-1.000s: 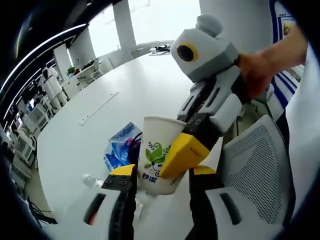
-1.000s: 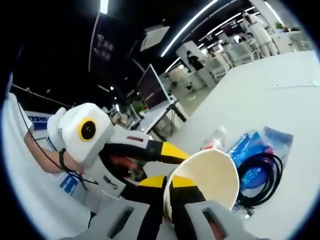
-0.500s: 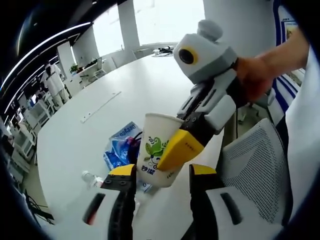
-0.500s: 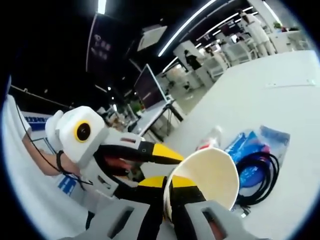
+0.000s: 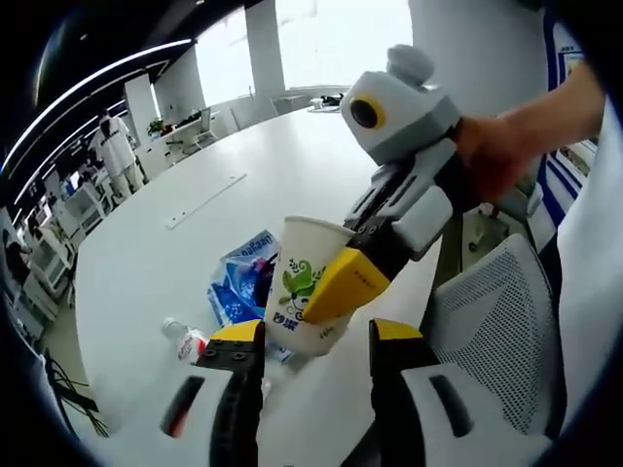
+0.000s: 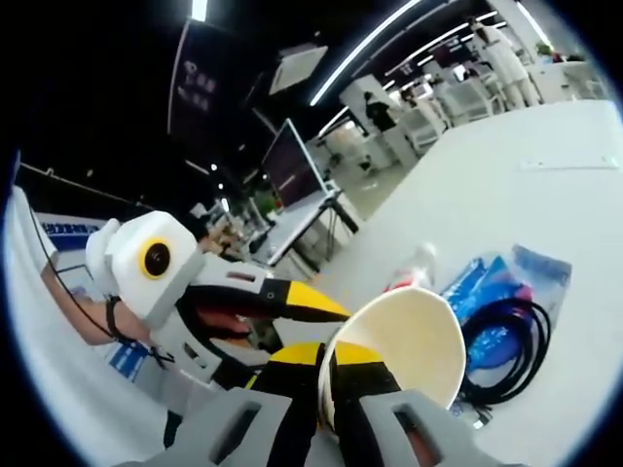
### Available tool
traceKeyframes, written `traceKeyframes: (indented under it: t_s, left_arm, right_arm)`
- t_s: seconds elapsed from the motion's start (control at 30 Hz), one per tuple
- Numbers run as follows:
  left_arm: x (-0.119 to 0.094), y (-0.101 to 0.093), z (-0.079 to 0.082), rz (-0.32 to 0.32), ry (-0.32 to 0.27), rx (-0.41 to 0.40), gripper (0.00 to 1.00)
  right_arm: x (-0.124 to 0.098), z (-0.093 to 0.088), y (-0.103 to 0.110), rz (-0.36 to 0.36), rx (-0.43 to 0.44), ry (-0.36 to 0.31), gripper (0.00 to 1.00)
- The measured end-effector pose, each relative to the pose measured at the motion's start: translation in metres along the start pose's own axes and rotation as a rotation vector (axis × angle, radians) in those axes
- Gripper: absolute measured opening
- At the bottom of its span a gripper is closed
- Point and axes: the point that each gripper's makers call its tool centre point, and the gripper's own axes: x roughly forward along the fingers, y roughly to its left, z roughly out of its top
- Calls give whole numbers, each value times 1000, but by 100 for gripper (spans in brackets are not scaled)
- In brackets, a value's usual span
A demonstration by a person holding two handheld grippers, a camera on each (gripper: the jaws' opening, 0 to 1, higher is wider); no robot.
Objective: Arrange the tabletop items into an orderly group along one side of the table until the central work area is clear of visible clutter.
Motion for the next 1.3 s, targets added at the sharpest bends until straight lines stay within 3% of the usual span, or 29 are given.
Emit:
traceKeyframes:
  t_s: [0.53, 1.03, 1.3]
  left_arm:
    - [-10, 4, -9, 22, -25, -69, 41]
    - [-20, 13, -6, 64, -71, -118, 41]
    - [-22, 10, -15, 67, -65, -146, 41]
  right_arm:
    - [11, 1, 0, -5, -2, 20, 0]
    - [28, 17, 1, 4, -8, 1, 0]
    - [33, 19, -3, 1, -3, 1, 0]
